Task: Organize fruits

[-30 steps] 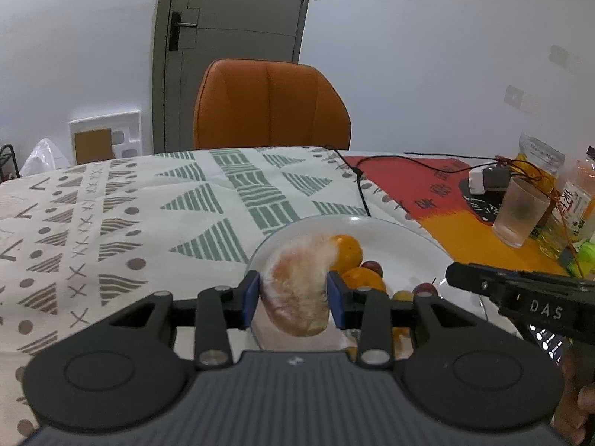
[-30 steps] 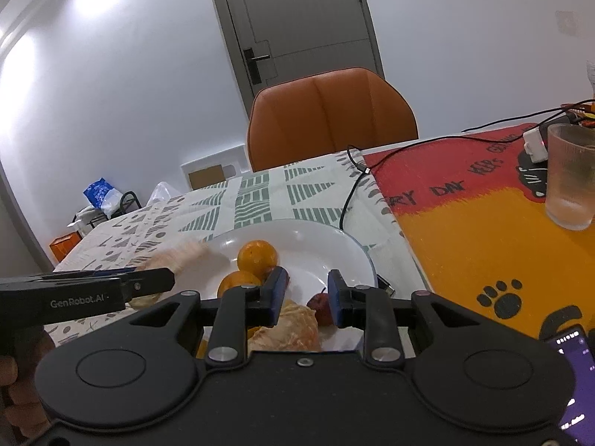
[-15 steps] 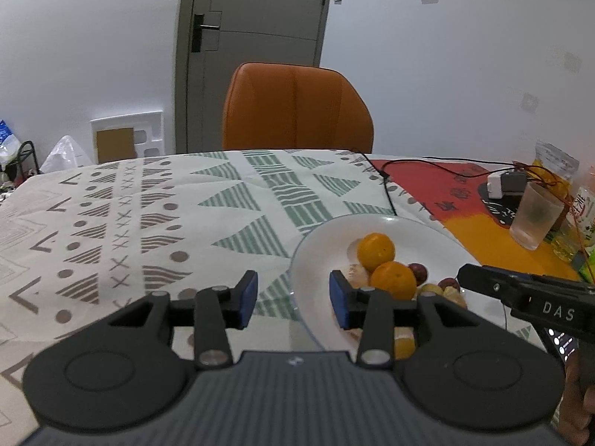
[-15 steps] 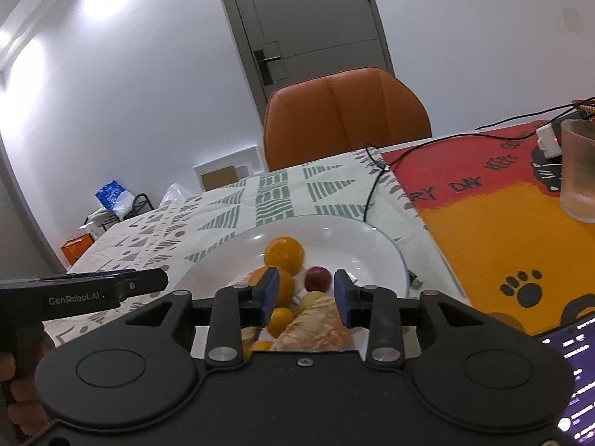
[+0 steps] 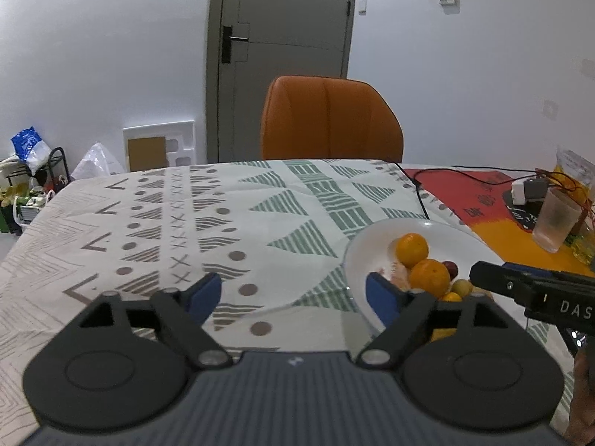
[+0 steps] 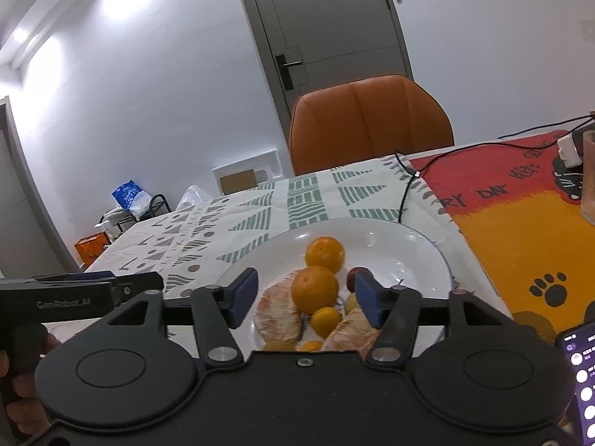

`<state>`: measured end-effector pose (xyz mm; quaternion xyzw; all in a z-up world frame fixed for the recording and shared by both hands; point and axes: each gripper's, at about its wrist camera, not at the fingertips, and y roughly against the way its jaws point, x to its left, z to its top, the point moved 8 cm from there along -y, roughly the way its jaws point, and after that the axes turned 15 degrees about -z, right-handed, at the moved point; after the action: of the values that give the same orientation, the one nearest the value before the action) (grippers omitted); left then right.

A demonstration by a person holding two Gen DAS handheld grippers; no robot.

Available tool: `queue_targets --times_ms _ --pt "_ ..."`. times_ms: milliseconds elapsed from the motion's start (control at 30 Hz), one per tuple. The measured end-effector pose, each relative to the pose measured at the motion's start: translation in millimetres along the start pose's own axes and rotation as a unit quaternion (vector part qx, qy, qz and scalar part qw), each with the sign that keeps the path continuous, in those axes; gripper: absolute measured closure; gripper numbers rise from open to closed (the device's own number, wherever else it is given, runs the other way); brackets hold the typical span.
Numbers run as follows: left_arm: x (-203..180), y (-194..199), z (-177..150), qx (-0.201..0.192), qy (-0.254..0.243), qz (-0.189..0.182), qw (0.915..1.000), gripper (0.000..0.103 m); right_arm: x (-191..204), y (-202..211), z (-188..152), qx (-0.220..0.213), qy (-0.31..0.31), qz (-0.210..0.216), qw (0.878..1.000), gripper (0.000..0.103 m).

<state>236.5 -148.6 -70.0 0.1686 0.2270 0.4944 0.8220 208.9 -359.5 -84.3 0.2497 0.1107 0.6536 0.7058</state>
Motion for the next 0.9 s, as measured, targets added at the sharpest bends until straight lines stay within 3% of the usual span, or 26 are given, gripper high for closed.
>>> queue_targets --times_ms 200,267,900 --pt "11.9 15.4 -1.5 -0.005 0.005 0.012 0.9999 0.015 9.1 5.2 0.2 -0.006 0.000 0.003 1.000 0.020" --pt "16.1 21.7 -2.6 -0.008 0.011 0.013 0.9998 0.015 12.6 8.2 0.0 -0.009 0.003 0.004 1.000 0.018" --pt "38.7 84.2 -5.9 -0.059 0.032 0.022 0.9975 0.015 46.7 36.8 -2.8 -0.022 0.026 0.026 0.999 0.015"
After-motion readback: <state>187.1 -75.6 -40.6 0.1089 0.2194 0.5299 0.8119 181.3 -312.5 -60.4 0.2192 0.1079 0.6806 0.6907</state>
